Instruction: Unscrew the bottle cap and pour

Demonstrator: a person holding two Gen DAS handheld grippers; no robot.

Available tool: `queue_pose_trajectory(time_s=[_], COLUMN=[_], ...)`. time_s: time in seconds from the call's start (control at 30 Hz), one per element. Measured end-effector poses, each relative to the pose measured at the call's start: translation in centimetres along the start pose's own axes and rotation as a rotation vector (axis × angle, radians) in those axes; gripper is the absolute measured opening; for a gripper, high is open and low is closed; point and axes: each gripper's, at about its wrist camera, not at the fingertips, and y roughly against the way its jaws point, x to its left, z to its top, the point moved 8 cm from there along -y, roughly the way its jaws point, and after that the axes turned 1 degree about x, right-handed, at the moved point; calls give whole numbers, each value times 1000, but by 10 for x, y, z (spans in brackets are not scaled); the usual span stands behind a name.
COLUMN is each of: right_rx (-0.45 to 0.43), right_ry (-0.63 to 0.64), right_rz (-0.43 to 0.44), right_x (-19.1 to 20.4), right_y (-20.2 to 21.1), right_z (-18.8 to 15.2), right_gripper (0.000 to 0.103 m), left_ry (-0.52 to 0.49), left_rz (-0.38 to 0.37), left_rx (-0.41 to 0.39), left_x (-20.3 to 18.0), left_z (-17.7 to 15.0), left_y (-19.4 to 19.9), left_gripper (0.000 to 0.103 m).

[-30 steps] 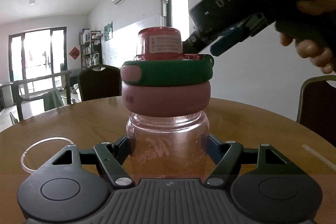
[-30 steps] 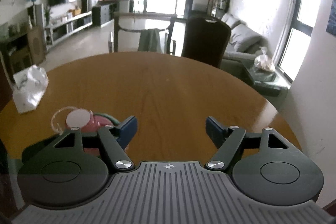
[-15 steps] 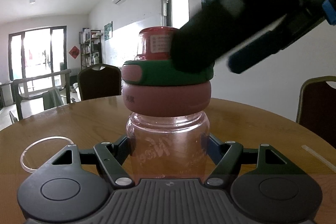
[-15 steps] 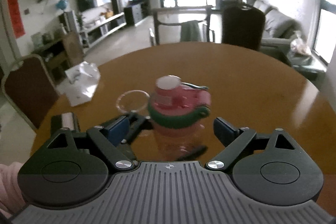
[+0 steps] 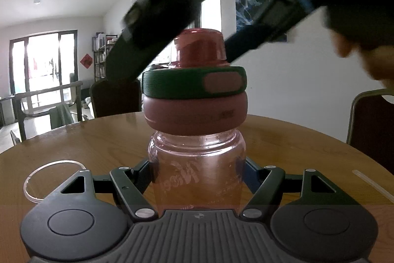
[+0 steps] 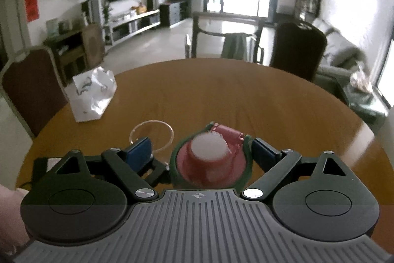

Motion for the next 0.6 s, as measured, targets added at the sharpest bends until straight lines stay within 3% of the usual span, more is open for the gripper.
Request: queue_pose_trajectory(time_s=[0.27,0.37,0.47,0.6], right_rx=[20,34,57,68], right_ry=[-51,-39,-22,-13], right_rz=[-70,-78,-90,-95], right_x=[-11,-9,-8,-8], right_y=[24,22,18,17], right_z=[2,2,1,1], right_gripper=[91,80,77,74], left_ry=[2,1,0,-3], left_rz=[2,1,0,3], left_rx=[2,3,4,-1], left_x=[98,134,155,142], left_z=[6,9,9,7], left_y=[-75,-108,-129,-117], left_gripper=[71,71,71,71])
